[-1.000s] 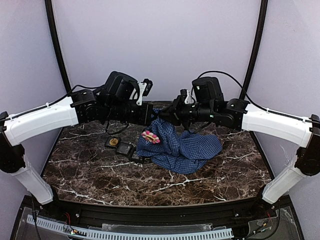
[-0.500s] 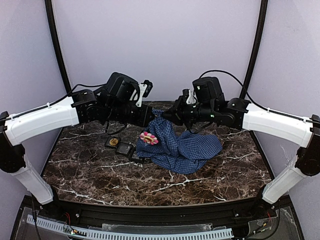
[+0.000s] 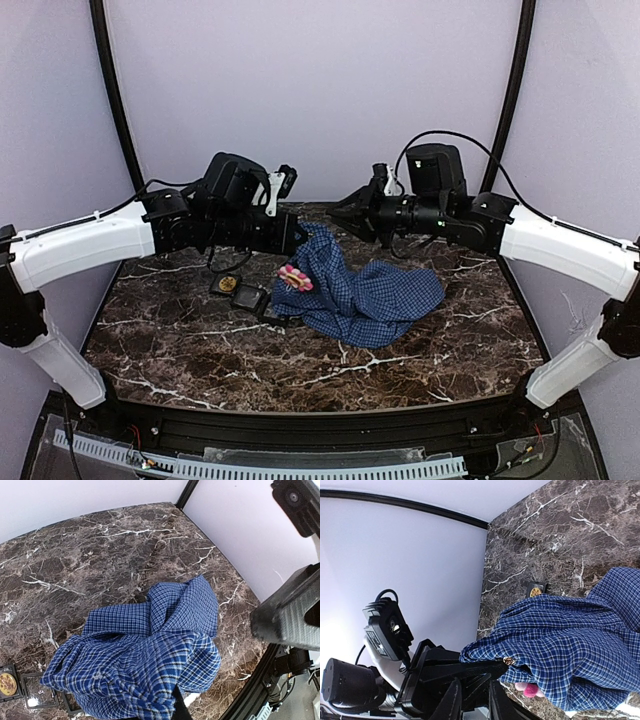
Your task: Remove the brooch from the garment
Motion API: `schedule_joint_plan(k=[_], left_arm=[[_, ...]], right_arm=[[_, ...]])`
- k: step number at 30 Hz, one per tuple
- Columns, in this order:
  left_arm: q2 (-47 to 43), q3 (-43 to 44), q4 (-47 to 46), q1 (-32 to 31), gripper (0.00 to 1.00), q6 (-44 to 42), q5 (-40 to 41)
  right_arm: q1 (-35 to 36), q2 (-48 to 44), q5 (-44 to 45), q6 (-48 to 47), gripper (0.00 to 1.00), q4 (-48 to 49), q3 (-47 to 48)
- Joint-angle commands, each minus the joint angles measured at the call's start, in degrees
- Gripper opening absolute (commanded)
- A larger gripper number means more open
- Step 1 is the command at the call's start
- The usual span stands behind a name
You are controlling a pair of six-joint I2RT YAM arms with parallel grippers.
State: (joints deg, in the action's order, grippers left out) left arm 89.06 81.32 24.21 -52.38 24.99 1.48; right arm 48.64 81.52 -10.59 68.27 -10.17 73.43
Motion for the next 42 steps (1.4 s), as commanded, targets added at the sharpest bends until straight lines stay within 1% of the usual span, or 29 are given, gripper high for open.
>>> schedule_joint_plan(k=[1, 6, 19, 21, 36, 42], left_arm=[[-3.05, -1.60, -7.25, 0.31, 0.01, 0.84, -0.89], [-3.22, -2.28, -10.26, 0.18, 0.01, 2.32, -0.45], [-2.67, -1.89, -10.05, 0.17, 0.01, 1.46, -1.31], [-2.65, -1.87, -10.01, 0.18, 0.01, 1.26, -2.95], [-2.97, -1.95, -10.05, 0.09, 0.01, 0.61, -3.75], [-2.97, -1.91, -10.14, -0.01, 0.01, 0.30, -4.16]], right_arm=[[0.35, 2.45, -4.51, 3.02, 0.18, 3.58, 1.26], [0.41, 3.80, -3.70, 4.25, 0.15, 0.56, 1.59], [-0.05, 5.66, -1.81, 3.20, 0.22, -1.10, 4.38], [-0.27, 5.87, -1.85, 3.22, 0.22, -0.92, 4.51], [-1.11, 6.65, -1.36, 2.83, 0.11, -1.34, 5.17], [-1.40, 6.62, -1.42, 2.68, 0.09, -1.21, 5.30]])
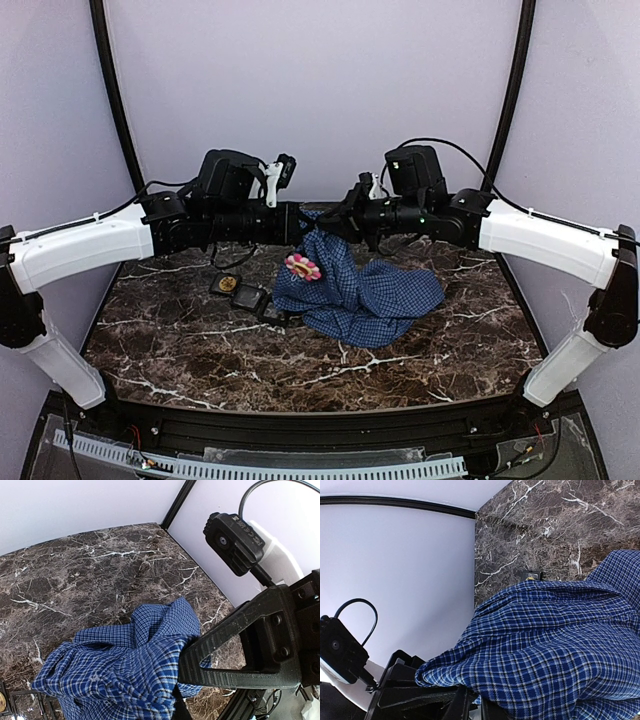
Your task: Remove the brooch from the garment
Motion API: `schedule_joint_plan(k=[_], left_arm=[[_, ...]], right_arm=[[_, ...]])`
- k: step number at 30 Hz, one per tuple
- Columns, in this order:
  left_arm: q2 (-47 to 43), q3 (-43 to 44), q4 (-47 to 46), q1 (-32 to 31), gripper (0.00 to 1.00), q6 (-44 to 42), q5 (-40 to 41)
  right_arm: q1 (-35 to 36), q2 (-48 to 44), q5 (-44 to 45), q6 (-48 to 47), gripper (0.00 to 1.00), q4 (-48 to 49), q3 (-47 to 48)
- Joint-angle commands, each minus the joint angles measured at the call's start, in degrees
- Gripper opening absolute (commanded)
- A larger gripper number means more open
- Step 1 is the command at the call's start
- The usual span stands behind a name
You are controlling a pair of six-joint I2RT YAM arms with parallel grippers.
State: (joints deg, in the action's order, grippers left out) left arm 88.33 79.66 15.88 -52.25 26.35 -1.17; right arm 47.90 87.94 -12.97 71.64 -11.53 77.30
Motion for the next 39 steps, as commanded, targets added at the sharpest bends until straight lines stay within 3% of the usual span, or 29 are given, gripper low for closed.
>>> schedule_joint_plan(k=[1, 26, 39], left_arm=[[-2.21, -0.22, -1.82, -0.22, 0.01, -1.18, -1.58], [-2.34, -0.48, -2.31, -3.86, 0.01, -8.20, -0.57], [-1.88, 0.10, -3.53, -4.39, 0.01, -9.14, -2.42]], right_arm=[[-0.73, 0.21, 0.90, -0.66, 0.09, 0.11, 1.53], [-0.78, 0.70, -0.03, -0.58, 0.09, -0.27, 1.62], [-0.77, 2.25, -0.93, -0.53, 0.00, 1.95, 1.80]])
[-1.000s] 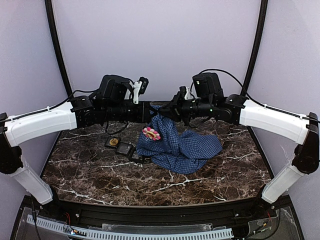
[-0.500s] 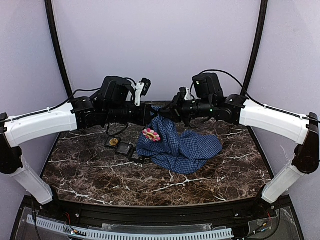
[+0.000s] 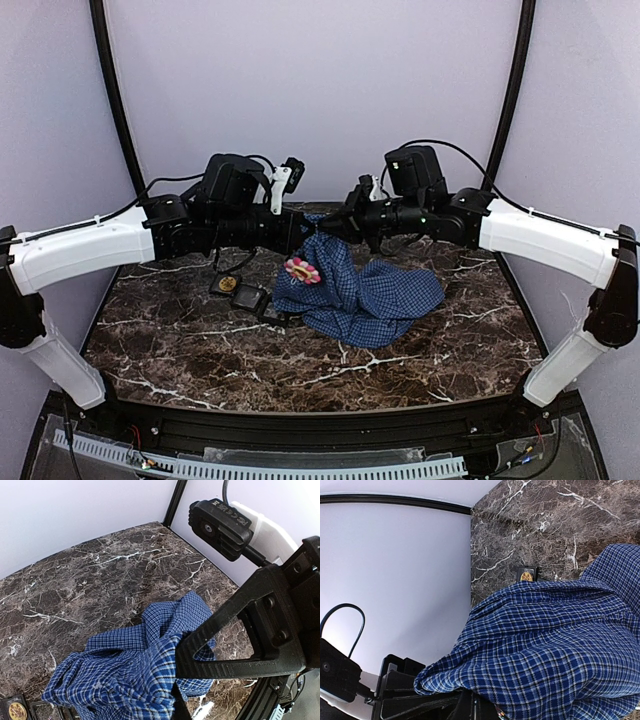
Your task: Remove the brooch from the garment
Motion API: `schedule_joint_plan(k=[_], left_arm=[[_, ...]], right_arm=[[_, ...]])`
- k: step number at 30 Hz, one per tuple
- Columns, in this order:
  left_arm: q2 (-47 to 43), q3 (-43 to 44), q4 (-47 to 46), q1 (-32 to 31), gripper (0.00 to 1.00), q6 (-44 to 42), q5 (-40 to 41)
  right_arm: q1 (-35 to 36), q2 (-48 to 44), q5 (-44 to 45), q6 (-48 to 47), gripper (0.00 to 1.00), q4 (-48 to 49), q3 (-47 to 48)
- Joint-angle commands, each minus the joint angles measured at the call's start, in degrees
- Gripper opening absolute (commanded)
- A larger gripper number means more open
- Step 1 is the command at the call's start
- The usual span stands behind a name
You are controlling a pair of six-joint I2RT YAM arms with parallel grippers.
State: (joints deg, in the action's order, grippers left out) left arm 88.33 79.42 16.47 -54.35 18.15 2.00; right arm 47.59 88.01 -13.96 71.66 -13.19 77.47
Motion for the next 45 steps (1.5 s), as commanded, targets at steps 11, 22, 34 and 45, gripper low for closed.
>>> schedule_joint_plan(k=[11, 22, 34, 45], left_arm=[[0.27, 3.06, -1.73, -2.30, 0.01, -0.78, -3.84], [2.83, 6.86, 7.76, -2.22, 0.01, 2.79, 7.62], [4.39, 8.67, 13.87, -1.22, 0.01, 5.66, 12.41], [4.12, 8.08, 13.92, -0.53, 0.01, 5.97, 11.39]], right_arm=[[0.83, 2.89, 5.67, -2.69, 0.00, 2.56, 3.17], [1.89, -0.60, 16.40, -1.16, 0.00, -0.98, 0.76], [1.81, -3.79, 19.78, 0.28, 0.00, -2.24, -0.83], [1.80, -4.63, 19.10, 0.26, 0.00, -1.92, -1.48]])
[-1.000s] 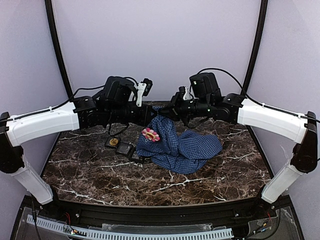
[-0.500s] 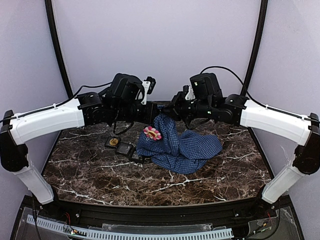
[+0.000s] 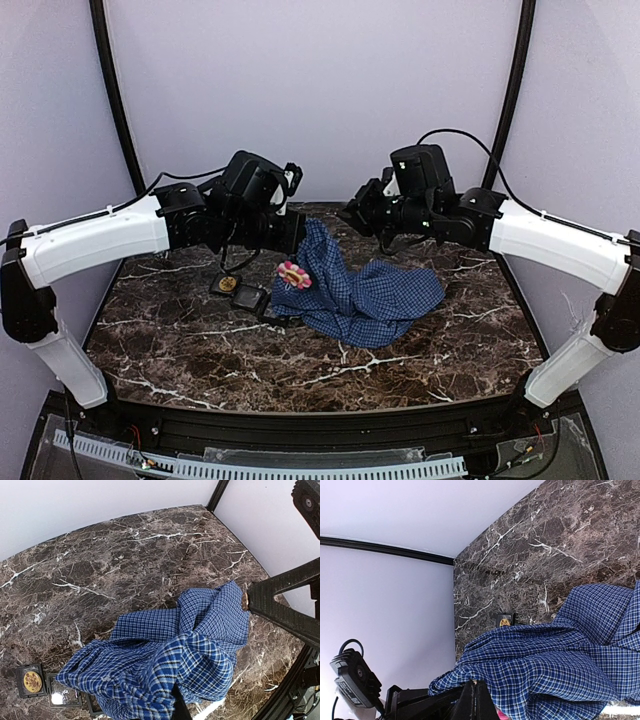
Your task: Remove the brooch from the garment
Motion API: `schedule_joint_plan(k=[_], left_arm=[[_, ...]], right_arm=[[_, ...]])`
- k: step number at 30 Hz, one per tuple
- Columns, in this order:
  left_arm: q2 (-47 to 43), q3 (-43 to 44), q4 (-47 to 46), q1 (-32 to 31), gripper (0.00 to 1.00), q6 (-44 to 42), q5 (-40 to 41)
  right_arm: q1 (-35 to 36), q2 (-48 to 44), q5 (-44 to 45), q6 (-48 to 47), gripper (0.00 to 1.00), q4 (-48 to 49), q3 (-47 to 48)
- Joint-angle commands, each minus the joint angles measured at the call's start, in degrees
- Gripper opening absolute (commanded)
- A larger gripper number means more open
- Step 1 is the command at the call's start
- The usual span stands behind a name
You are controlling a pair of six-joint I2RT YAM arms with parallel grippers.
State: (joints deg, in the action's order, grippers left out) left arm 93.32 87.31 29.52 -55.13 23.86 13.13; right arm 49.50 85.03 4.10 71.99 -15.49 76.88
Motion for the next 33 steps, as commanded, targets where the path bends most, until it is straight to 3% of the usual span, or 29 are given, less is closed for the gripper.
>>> schedule_joint_plan(k=[1, 6, 11, 18, 22, 24, 28, 33], left_arm=[[-1.03, 0.05, 0.47, 0.32, 0.01, 0.20, 0.03], [-2.50, -2.82, -3.20, 1.60, 0.01, -1.18, -5.63], [-3.39, -3.72, -3.21, 3.99, 0.01, -4.11, -12.11], [-3.58, -4.44, -2.33, 5.73, 0.02, -8.90, -24.08], [-1.95, -3.37, 1.38, 5.86, 0.19, -10.72, -30.15], [-2.43, -4.10, 1.41, 5.83, 0.34, -11.07, -33.74], [-5.92, -8.86, -1.67, 6.17, 0.55, -9.06, -36.85], [-9.97, -15.22, -4.38, 7.98, 0.68, -3.43, -37.09]], right_arm=[[-0.17, -1.89, 0.91, -0.20, 0.00, 0.53, -1.17], [-2.03, -4.17, -2.14, -3.09, 0.00, 1.55, -3.41], [-6.52, -7.24, -11.40, -11.74, 0.00, 2.85, -5.47], [-12.62, -7.77, -23.78, -22.26, 0.00, -4.45, -4.40], [-13.72, -6.33, -26.30, -24.28, 0.00, -5.03, -4.80], [-14.42, -6.20, -27.13, -24.43, 0.00, -4.18, -5.22], [-15.06, -6.37, -27.61, -24.68, 0.00, -3.65, -5.12], [-15.13, -7.15, -27.91, -24.70, 0.00, -3.63, -5.54]])
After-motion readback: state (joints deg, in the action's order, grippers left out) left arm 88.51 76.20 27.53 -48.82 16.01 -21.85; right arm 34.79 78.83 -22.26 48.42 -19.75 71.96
